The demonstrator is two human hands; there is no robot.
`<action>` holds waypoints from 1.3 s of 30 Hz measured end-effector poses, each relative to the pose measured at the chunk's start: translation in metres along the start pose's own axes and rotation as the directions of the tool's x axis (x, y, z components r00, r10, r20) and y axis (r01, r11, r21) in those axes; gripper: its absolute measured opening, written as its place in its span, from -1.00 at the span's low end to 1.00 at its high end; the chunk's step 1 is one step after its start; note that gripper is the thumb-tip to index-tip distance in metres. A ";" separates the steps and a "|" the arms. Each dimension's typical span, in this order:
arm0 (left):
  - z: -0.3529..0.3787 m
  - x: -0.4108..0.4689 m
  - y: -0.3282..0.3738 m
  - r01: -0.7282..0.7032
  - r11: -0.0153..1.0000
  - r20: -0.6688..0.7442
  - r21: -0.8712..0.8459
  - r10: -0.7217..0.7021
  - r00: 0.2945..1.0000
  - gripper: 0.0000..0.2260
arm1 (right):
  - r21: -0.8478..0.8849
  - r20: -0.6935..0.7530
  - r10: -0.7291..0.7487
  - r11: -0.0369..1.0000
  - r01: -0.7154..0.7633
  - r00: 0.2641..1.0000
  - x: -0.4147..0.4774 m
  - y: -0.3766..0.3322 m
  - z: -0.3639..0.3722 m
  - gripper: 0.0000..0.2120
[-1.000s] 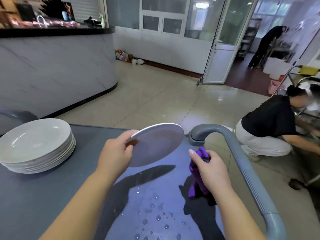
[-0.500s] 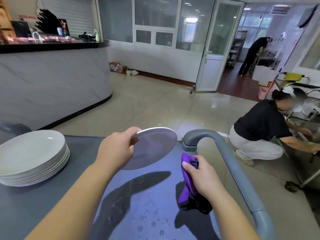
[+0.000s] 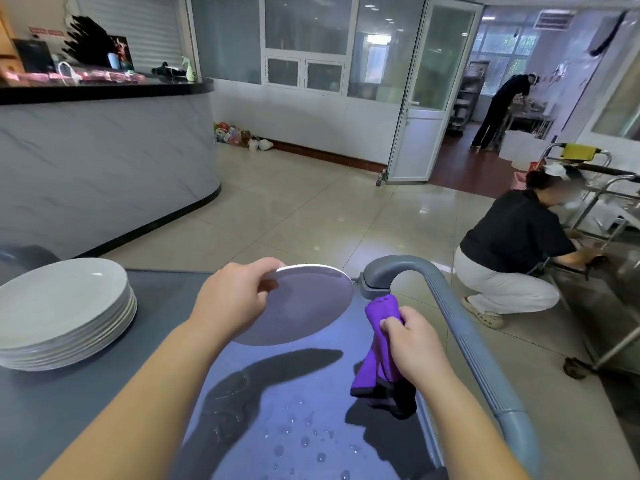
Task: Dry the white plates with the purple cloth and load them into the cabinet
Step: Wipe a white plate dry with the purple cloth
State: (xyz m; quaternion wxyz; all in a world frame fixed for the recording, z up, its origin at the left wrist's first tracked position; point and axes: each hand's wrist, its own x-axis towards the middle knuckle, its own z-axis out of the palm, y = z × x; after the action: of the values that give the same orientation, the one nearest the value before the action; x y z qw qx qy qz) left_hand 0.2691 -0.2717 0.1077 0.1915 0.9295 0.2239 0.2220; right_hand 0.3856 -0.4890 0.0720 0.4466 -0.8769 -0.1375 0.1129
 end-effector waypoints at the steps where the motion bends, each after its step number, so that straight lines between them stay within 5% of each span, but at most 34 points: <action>1: 0.000 0.000 -0.001 0.004 1.000 0.015 -0.009 -0.004 1.000 -0.69 | -0.007 -0.003 -0.024 1.000 0.024 1.000 0.001 0.001 0.000 -0.83; 6: -0.001 -0.004 -0.007 0.063 0.985 0.081 -0.163 -0.050 0.995 -0.74 | 0.110 -0.067 -0.066 0.991 0.074 0.996 0.004 -0.003 -0.002 -0.81; 10: -0.002 -0.010 -0.014 0.153 0.908 0.109 -0.390 -0.119 0.987 -0.87 | 0.214 -0.126 -0.225 0.945 0.248 0.966 0.008 -0.017 -0.006 -0.76; 13: -0.002 -0.016 -0.007 0.177 0.841 0.105 -0.511 -0.143 0.984 -0.83 | 0.146 -0.048 -0.433 0.888 0.435 0.900 0.010 -0.031 -0.001 -0.69; 16: -0.002 -0.021 0.000 0.205 0.762 0.119 -0.614 -0.167 0.979 -0.88 | 0.022 0.120 -0.474 0.880 0.475 0.872 0.011 -0.036 0.014 -0.52; 22: -0.002 -0.027 -0.001 0.278 0.615 0.155 -0.738 -0.247 0.957 -0.82 | -0.121 0.110 -0.540 0.826 0.551 0.834 0.013 -0.040 0.018 -0.29; 25: -0.003 -0.027 0.002 0.267 0.584 0.157 -0.767 -0.233 0.960 -0.82 | -0.040 -0.002 -0.525 0.851 0.524 0.851 0.020 -0.048 0.017 -0.58; 31: -0.005 -0.028 0.014 0.184 0.539 0.031 -0.822 -0.280 0.959 -0.80 | -0.125 -0.129 -0.458 0.887 0.444 0.879 0.022 -0.052 0.023 -0.55; 34: -0.003 -0.024 0.015 0.160 0.489 -0.039 -0.858 -0.372 0.927 -0.73 | 0.218 -0.239 -0.237 0.932 0.290 0.942 0.017 -0.038 0.035 -0.61; 36: -0.002 -0.021 0.018 0.147 0.453 -0.057 -0.879 -0.406 0.912 -0.78 | 0.474 -0.197 -0.083 0.864 0.169 0.977 0.012 -0.026 0.047 -0.68; 39: 0.000 -0.021 0.017 0.189 0.417 0.011 -0.889 -0.392 0.920 -0.85 | 0.509 -0.219 -0.077 0.841 0.181 0.973 0.010 -0.021 0.044 -0.75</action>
State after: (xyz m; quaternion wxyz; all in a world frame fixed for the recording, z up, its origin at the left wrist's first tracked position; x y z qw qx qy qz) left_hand 0.2581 -0.2963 0.1089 0.6513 0.6181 0.2543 0.3593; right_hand 0.3782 -0.4403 0.0626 0.6869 -0.7166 -0.1171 0.0314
